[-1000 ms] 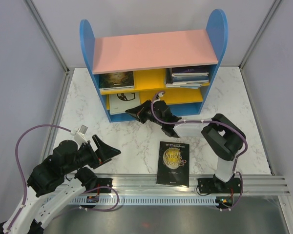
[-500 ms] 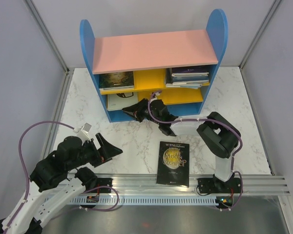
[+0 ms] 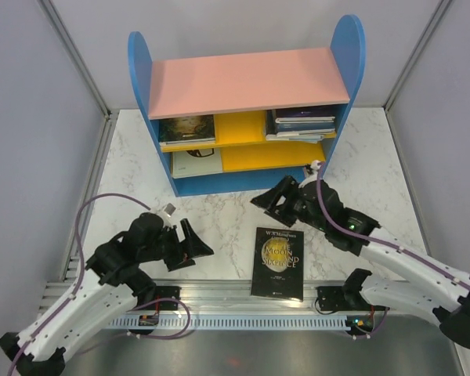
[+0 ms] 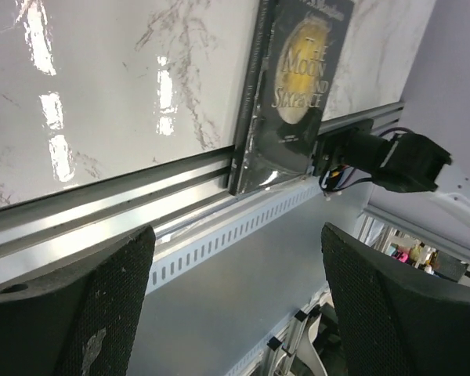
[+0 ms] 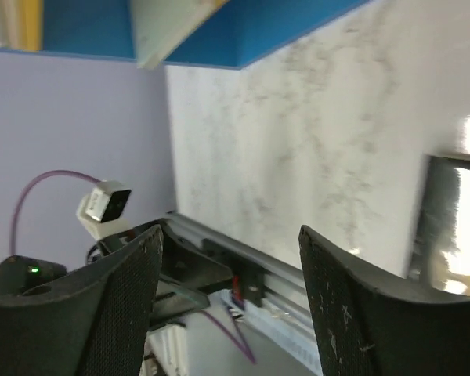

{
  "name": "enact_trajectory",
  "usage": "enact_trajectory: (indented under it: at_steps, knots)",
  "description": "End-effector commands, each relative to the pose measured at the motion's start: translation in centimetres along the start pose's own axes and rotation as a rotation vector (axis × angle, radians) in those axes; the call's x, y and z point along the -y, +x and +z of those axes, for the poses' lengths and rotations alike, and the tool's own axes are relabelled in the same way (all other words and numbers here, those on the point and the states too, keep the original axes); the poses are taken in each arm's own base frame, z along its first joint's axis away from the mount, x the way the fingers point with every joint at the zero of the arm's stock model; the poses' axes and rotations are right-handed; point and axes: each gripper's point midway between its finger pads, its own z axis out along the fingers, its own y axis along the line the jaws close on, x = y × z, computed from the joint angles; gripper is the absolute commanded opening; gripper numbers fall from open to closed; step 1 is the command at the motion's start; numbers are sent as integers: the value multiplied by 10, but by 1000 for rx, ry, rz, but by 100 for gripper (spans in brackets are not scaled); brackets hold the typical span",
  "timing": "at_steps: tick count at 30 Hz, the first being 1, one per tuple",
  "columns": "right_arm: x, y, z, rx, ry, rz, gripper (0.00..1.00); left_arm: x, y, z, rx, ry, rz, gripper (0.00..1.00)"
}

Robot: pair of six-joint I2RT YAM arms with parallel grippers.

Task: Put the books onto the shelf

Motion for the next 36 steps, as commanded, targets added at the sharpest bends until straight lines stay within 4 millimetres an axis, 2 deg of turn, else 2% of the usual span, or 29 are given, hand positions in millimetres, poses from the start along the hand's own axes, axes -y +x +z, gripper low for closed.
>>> enact_trajectory:
  at_steps: [1,2,3,4,5,6,7,8,9,10,11,13,14,16,17,18,20,21,22,24,26,27,28,30,32,33,35,36]
  knots:
    - [164,12,-61,-10,658,-111,74,11,7,25,-86,72,26,88]
    - [187,20,-78,-46,763,-115,73,10,7,32,-101,70,30,87]
    - [199,27,-83,-79,808,-117,70,17,5,37,-102,105,41,86]
    - [214,38,-91,-128,857,-112,67,9,9,48,-132,79,32,86]
    - [222,43,-96,-148,893,-115,66,9,10,54,-143,80,32,86]
    - [232,45,-102,-162,947,-122,67,17,7,59,-139,119,45,86]
    - [238,45,-107,-166,983,-134,68,9,11,71,-170,84,34,86]
    - [247,41,-117,-153,1043,-160,70,10,16,76,-190,87,48,86]
    - [247,39,-118,-152,1047,-175,70,9,19,82,-201,74,47,86]
    - [244,37,-118,-144,1047,-177,70,17,23,88,-211,100,75,86]
    - [246,34,-123,-134,1068,-191,71,10,30,99,-241,58,72,86]
    - [246,32,-126,-139,1090,-210,71,13,40,110,-254,36,111,86]
    - [248,34,-127,-153,1097,-213,71,6,46,122,-274,-4,116,86]
    - [248,35,-125,-156,1098,-216,72,6,56,134,-295,-32,132,85]
    - [245,37,-118,-160,1065,-225,72,9,58,140,-297,-25,138,84]
    - [242,45,-113,-194,1025,-206,72,-2,64,148,-322,-73,133,83]
    - [241,56,-98,-220,965,-177,71,1,71,156,-339,-85,157,83]
    - [243,65,-94,-262,960,-163,70,-7,75,163,-345,-121,167,83]
    - [247,70,-92,-284,961,-161,70,-2,79,166,-352,-119,184,83]
    - [249,83,-78,-327,931,-187,69,-9,85,175,-360,-157,188,83]
    - [242,98,-64,-372,858,-194,69,-7,93,180,-376,-158,186,83]
    - [242,104,-60,-388,843,-185,69,-1,96,184,-379,-130,188,83]
    - [241,110,-58,-406,824,-171,68,-4,103,186,-396,-138,191,83]
    - [232,115,-46,-389,749,-151,68,-4,113,188,-412,-122,183,83]
    - [226,120,-46,-402,711,-131,67,2,119,187,-415,-81,148,83]
    - [227,121,-47,-403,708,-125,67,-5,123,184,-419,-81,134,82]
    - [228,124,-50,-403,693,-108,66,17,123,181,-398,34,92,82]
    - [236,127,-55,-408,701,-96,66,8,124,176,-395,46,72,82]
